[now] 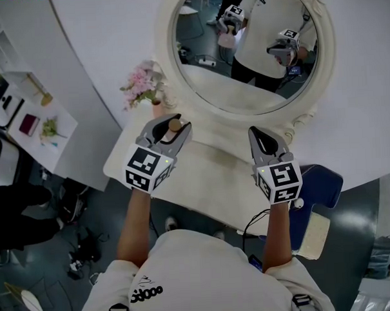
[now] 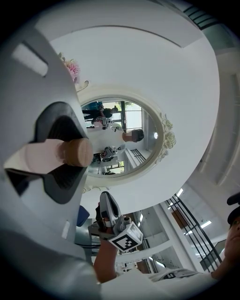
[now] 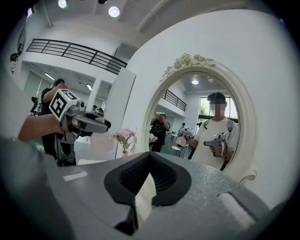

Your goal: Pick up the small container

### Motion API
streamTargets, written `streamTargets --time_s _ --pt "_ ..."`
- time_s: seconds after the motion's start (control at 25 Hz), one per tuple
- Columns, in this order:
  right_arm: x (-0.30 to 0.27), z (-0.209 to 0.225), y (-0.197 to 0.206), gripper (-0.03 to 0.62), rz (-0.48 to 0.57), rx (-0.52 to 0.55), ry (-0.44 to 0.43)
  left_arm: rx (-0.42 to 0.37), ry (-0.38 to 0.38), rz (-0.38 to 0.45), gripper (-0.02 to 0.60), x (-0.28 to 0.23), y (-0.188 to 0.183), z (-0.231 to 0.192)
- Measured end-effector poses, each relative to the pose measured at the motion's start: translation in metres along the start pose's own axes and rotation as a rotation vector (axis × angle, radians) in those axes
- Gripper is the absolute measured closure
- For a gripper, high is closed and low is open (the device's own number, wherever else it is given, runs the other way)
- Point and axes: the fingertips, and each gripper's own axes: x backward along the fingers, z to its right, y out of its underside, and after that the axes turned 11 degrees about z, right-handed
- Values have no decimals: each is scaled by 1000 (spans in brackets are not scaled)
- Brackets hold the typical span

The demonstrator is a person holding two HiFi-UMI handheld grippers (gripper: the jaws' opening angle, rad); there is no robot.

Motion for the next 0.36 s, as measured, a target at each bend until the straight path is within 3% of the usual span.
streamTargets --time_s 0.36 --pt "-1 -3 1 591 -2 -6 -5 2 6 -5 442 2 0 3"
